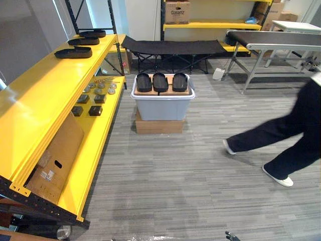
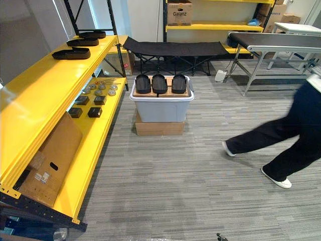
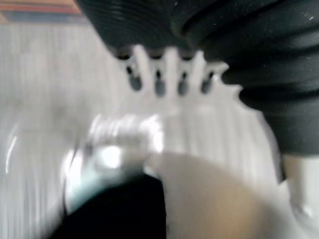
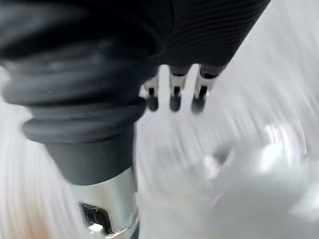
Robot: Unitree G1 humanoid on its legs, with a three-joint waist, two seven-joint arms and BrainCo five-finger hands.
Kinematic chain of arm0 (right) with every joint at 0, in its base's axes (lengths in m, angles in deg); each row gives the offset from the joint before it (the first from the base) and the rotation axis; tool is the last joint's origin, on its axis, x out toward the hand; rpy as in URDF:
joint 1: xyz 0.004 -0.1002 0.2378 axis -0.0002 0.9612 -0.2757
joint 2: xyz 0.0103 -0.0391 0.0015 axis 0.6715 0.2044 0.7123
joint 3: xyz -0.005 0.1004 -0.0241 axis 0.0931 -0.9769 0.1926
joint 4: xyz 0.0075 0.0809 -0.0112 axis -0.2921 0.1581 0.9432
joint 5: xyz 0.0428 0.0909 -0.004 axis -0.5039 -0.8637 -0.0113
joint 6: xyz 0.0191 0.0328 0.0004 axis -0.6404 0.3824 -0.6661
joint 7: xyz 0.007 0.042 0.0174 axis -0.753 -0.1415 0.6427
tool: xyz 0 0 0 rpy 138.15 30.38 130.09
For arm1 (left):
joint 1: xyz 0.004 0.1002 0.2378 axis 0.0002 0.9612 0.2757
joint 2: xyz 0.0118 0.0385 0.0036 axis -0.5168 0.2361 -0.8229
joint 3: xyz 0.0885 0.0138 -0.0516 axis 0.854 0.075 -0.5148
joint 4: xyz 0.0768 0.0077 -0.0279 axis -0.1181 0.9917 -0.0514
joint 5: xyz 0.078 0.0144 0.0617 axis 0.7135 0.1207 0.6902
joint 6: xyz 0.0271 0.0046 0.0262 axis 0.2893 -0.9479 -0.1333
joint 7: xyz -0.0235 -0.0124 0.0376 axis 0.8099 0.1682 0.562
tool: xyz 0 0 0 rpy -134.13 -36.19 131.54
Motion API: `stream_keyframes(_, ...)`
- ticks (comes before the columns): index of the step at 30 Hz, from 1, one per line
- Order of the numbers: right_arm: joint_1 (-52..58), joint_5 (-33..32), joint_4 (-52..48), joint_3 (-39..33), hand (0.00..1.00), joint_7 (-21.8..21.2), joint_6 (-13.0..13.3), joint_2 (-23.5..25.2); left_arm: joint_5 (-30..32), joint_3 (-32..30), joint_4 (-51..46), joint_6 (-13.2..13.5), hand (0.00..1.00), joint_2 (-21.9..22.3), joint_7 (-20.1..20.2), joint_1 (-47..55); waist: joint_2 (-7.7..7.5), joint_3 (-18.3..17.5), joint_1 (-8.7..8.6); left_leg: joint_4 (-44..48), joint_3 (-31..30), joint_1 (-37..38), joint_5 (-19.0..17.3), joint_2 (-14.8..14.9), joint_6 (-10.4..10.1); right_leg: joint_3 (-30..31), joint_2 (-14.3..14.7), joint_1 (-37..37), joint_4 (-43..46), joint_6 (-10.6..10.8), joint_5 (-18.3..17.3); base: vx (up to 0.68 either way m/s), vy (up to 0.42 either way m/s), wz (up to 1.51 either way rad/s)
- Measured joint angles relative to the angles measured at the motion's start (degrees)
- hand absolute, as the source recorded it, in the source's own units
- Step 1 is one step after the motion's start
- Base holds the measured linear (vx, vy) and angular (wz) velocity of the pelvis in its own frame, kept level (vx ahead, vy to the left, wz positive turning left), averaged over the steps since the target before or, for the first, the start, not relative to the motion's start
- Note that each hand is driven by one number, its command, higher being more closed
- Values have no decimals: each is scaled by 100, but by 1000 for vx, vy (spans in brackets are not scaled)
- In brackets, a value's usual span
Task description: Walk over and take plastic housings, then place them on the shelf
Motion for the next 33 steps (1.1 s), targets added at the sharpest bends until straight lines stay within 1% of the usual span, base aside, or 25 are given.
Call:
stream_keyframes(1,23,-223,28,-129,0,-6,9,154,-171,-51,2,-66,0,-22,39,-15,-25,1,-38,-221,471,58,177,122,-84,-197,-92,36,-97,32,21,35,-19,33)
stream_keyframes(2,-5,-220,108,-216,0,-5,11,236,-319,-57,1,-80,0,-11,84,-21,-13,-4,-74,-444,592,74,341,94,-103,-286,-155,4,-218,114,79,45,-7,32)
stream_keyframes(3,-25,-220,125,-227,0,-7,18,255,-357,-63,1,-87,0,12,91,-34,-25,-9,-72,-518,609,73,388,78,-112,-323,-170,-9,-288,176,166,60,27,-4)
stream_keyframes(4,-61,-216,137,-349,0,-31,88,246,-375,-67,0,-129,0,49,123,-23,60,-6,-14,-664,705,81,474,60,-124,-364,-172,-37,-448,217,341,67,45,-26)
stream_keyframes(6,-143,-217,135,-352,0,-105,279,258,-352,-69,14,-188,0,52,155,-53,114,-4,-29,-794,781,155,527,58,-176,-392,-153,38,-647,301,489,97,24,-26)
stream_keyframes(7,-149,-203,134,-352,0,-182,359,263,-368,-69,100,-224,0,42,162,-70,56,29,-43,-861,836,247,537,61,-193,-457,-142,111,-699,331,507,62,2,-12)
stream_keyframes(9,-170,-150,131,-367,0,-275,447,276,-453,-68,197,-239,0,16,182,-133,84,19,-58,-944,845,383,555,57,-222,-531,-138,215,-724,331,508,18,-2,-2)
stream_keyframes(10,-194,-7,128,-395,0,-351,547,295,-539,-72,196,-243,0,11,223,-134,20,36,-69,-1009,853,433,560,48,-229,-562,-135,232,-738,331,508,0,0,0)
stream_keyframes(12,-250,-12,129,-406,0,-678,550,303,-576,-75,199,-245,0,-1,313,-171,13,43,-70,-1035,857,458,565,29,-233,-607,-152,232,-744,330,509,3,4,-2)
stream_keyframes(13,-245,-202,128,-402,0,-1091,514,308,-582,-118,199,-238,0,-2,361,-163,-10,57,-71,-1065,858,462,580,8,-241,-625,-168,230,-754,329,510,0,0,0)
stream_keyframes(14,-240,-237,128,-390,0,-1377,472,344,-592,-183,198,-238,0,1,388,-163,-26,70,-77,-1126,860,470,615,-15,-243,-645,-183,223,-758,316,519,-19,14,3)
stream_keyframes(15,-237,-237,129,-384,0,-1450,443,361,-596,-188,198,-237,0,0,394,-164,-52,86,-74,-1163,861,481,636,-21,-240,-651,-182,221,-763,296,534,-12,7,3)
stream_keyframes(17,-252,-254,129,-376,0,-1607,396,400,-614,-212,195,-237,0,-8,407,-171,-41,119,-73,-1205,868,505,662,-31,-237,-661,-183,223,-773,266,556,-20,-2,-3)
stream_keyframes(20,-231,-331,126,-378,0,-1754,415,392,-760,-247,201,-217,0,-6,403,-168,-55,215,-77,-1276,883,593,697,-58,-224,-658,-199,251,-773,263,558,-61,-7,-7)
stream_keyframes(21,-219,-334,127,-379,0,-1752,422,390,-894,-244,206,-202,0,-7,401,-162,-66,251,-76,-1342,883,637,736,-83,-225,-659,-215,259,-773,257,561,-52,-3,-2)
stream_keyframes(23,-190,-385,129,-389,0,-1752,424,385,-1518,-244,232,-156,0,7,383,-67,-98,279,-80,-1457,878,679,799,-132,-183,-678,-249,262,-775,252,565,-60,7,3)
stream_keyframes(24,-174,-441,129,-391,0,-1753,435,388,-1654,-244,233,-143,0,11,381,-53,-113,286,-79,-1482,876,684,814,-153,-163,-692,-266,263,-774,251,566,-63,24,15)
stream_keyframes(25,-111,-450,128,-398,0,-1758,555,403,-1832,-255,235,-119,0,24,385,-27,-136,298,-70,-1591,845,721,871,-225,-89,-767,-326,262,-749,248,564,-63,36,14)
stream_keyframes(26,-96,-461,128,-417,0,-1758,634,423,-2018,-271,258,-125,0,33,389,-13,-145,307,-74,-1671,840,762,906,-275,-34,-802,-378,217,-618,185,492,-77,56,12)
stream_keyframes(27,-93,-464,121,-439,0,-1757,685,445,-2221,-272,305,-128,0,31,389,-10,-164,324,-79,-1671,840,759,905,-314,-31,-805,-444,144,-399,190,391,-80,68,7)
stream_keyframes(28,-74,-527,57,-466,0,-1773,705,473,-2387,-271,359,-124,0,17,389,-37,-199,348,-83,-1699,827,759,832,-379,65,-807,-568,-67,120,210,133,-87,69,4)
stream_keyframes(29,-61,-617,-23,-467,0,-1820,771,489,-2351,-269,354,-95,0,-10,406,-81,-251,388,-77,-1707,850,755,765,-428,183,-826,-713,-412,847,218,-73,-71,52,3)
stream_keyframes(31,-66,-669,-102,-450,0,-1906,991,493,-2270,-218,353,-32,0,-12,405,-132,-230,499,-97,-1706,843,784,734,-413,275,-832,-832,-885,1803,255,-60,-44,70,1)
stream_keyframes(32,-53,-670,-155,-446,0,-1946,1102,507,-2245,-176,354,2,0,-54,404,-172,-185,613,-120,-1661,824,809,703,-387,353,-824,-870,-1256,2441,134,-164,14,85,9)
stream_keyframes(33,31,-662,-147,-413,0,-1998,1146,520,-2147,-162,358,3,0,-83,406,-218,-202,636,-134,-1596,777,812,637,-310,369,-804,-783,-1288,2492,10,-291,58,48,11)
